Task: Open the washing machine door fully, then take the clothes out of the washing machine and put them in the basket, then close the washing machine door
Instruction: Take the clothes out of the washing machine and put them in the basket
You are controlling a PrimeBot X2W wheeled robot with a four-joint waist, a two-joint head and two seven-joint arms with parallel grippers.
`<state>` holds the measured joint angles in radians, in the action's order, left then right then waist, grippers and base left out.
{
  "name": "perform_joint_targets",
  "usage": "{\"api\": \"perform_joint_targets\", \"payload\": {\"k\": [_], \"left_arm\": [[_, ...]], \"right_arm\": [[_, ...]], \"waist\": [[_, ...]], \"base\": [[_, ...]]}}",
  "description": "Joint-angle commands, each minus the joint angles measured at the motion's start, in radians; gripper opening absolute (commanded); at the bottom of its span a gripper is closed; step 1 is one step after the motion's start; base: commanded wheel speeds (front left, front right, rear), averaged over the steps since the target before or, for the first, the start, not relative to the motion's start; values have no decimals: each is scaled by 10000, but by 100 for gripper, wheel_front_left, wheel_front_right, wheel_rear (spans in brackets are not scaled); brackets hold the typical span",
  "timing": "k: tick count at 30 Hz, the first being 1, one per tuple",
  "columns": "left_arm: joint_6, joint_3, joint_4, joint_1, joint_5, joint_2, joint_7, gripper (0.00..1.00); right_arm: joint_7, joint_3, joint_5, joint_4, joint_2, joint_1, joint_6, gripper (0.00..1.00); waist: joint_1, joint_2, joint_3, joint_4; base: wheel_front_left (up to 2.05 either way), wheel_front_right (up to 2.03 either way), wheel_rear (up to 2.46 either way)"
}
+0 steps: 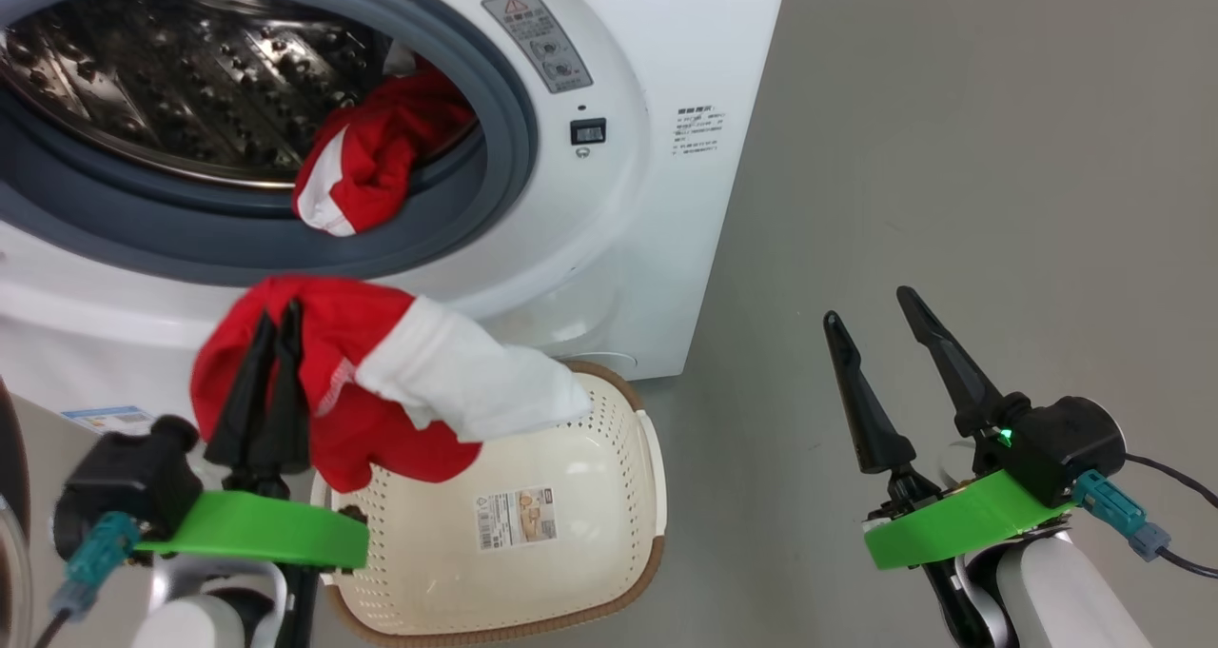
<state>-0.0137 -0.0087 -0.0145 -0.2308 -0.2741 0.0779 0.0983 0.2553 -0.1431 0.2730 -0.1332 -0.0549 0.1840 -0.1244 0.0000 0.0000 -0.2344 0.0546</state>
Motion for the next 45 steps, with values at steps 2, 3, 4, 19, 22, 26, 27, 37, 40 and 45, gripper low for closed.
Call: {"api": "perform_joint_targets", "payload": {"k": [2, 3, 4, 19, 22, 26, 27, 37, 40, 45], "left_arm": [[34, 248, -154, -2, -130, 119, -22, 0], [2, 217, -437, -34, -185, 103, -3, 0], [-22, 173, -749, -84, -191, 97, 19, 0], [-328, -326, -6843, -2399, -660, -123, 517, 0], [-440, -414, -7960, -2920, -696, -114, 510, 0], [-614, -514, -9197, -3597, -744, -50, 474, 0], [-671, -545, -9467, -3754, -767, -45, 446, 0], [-924, -758, -11552, -4848, -930, 107, -186, 0], [-947, -809, -11954, -4975, -925, 224, -40, 0], [-963, -862, -12331, -4954, -951, 332, 262, 82]], "right_arm": [[65, -205, -13, 259, 35, -84, -63, 100], [65, -214, -17, 258, 36, -73, -63, 100], [65, -231, -18, 252, 37, -56, -63, 100], [65, -375, -20, 273, 45, 331, -63, 100], [65, -451, 22, 286, 45, 443, -63, 100], [65, -522, 41, 286, 46, 570, -63, 100], [65, -546, 44, 287, 46, 602, -63, 100], [65, -705, 89, 372, 46, 803, -63, 100], [65, -766, 118, 388, 46, 831, -63, 100], [65, -756, 159, 380, 46, 855, -63, 100]], "waist": [[0, 0, -102, 43], [0, 0, -157, 54], [0, 0, -223, 65], [0, 0, -1240, 277], [0, 0, -1476, 376], [0, 0, -1785, 519], [0, 0, -1864, 560], [0, 0, -2472, 1013], [0, 0, -2598, 1166], [0, 0, -2648, 1302]], "base": [[0, 0, 0], [0, 0, 0], [0, 0, 0], [0, 0, 0], [0, 0, 0], [0, 0, 0], [0, 0, 0], [0, 0, 0], [0, 0, 0], [0, 0, 0]]}}
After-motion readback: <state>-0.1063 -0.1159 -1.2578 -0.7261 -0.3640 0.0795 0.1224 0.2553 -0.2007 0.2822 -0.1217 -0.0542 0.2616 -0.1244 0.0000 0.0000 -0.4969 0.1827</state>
